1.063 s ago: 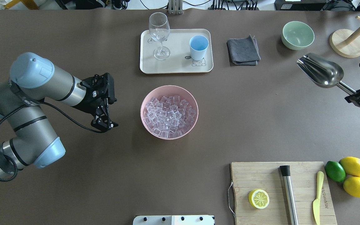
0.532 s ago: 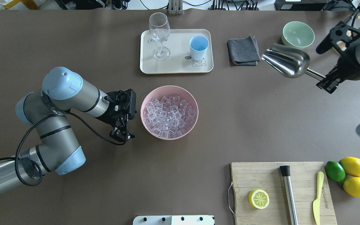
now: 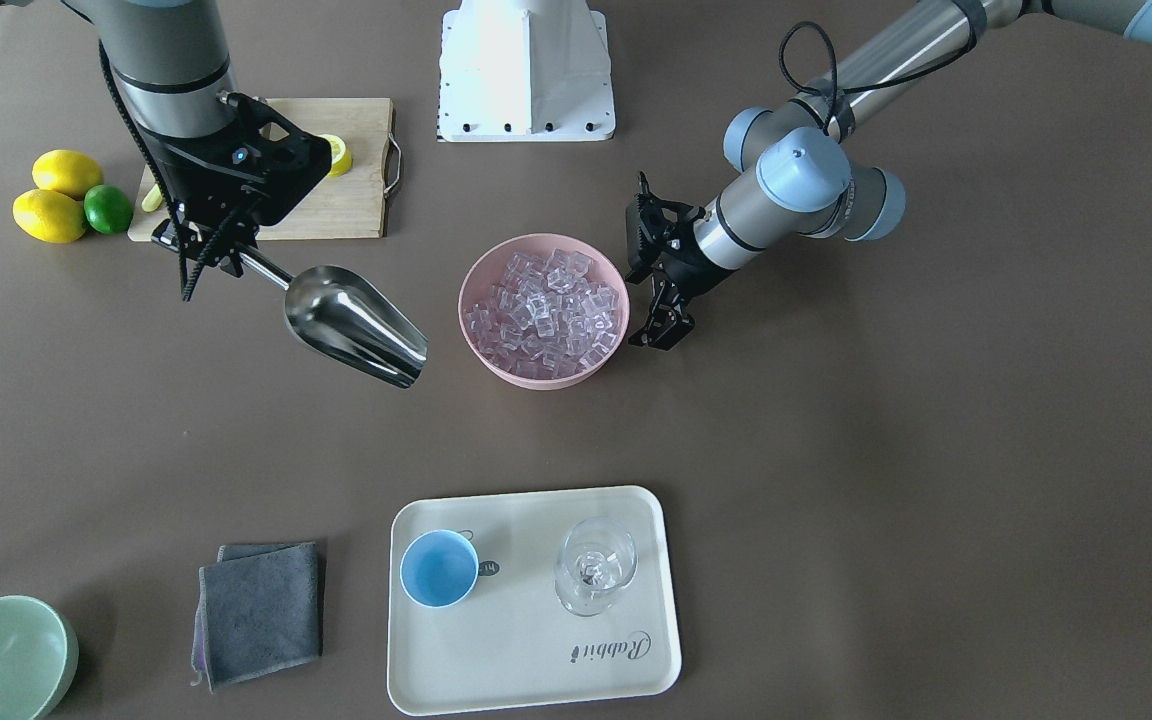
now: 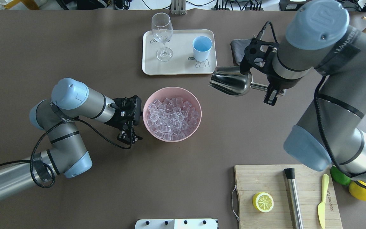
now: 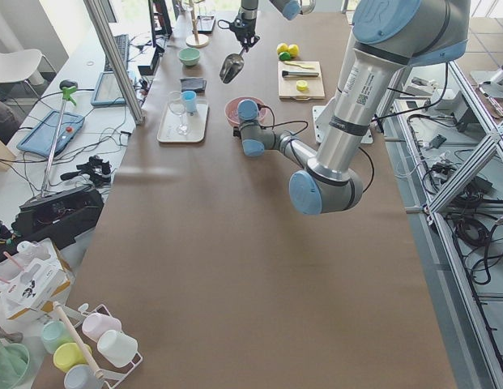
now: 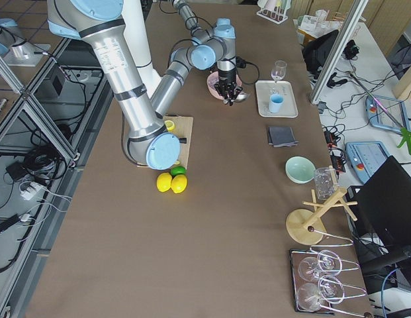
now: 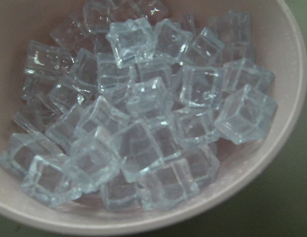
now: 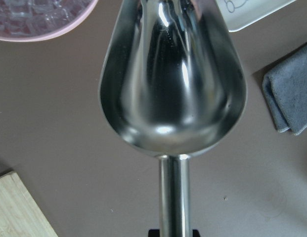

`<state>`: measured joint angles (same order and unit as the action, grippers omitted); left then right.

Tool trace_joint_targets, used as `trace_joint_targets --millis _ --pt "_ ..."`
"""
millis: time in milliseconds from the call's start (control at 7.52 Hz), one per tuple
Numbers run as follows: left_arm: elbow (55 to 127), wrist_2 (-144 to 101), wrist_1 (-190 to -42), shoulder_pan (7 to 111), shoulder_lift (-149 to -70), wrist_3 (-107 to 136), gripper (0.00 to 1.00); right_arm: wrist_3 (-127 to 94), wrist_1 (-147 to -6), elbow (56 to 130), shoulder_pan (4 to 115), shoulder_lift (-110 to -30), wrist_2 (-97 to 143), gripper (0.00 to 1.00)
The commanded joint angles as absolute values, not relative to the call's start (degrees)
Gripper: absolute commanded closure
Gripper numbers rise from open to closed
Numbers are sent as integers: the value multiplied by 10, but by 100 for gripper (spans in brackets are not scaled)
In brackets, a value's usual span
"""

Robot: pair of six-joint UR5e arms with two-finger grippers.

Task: Put ice in cup with scoop

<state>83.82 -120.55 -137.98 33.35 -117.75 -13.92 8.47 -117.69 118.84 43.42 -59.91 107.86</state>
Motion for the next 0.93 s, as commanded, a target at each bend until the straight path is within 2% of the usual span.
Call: trace_joint_targets --millis 0,532,665,797 --pt "826 -1203 -1405 330 -1178 -67 1 161 -1342 1130 402 -456 1071 100" --pt "809 -1199 -1431 324 -1190 -46 1 214 -1441 955 324 -310 1004 100" --pt "807 -1199 -1440 324 -1190 -45 1 213 -1470 924 308 -288 982 100" --pt "807 -1199 -1442 324 -1190 -45 1 214 -1507 925 300 -282 970 100"
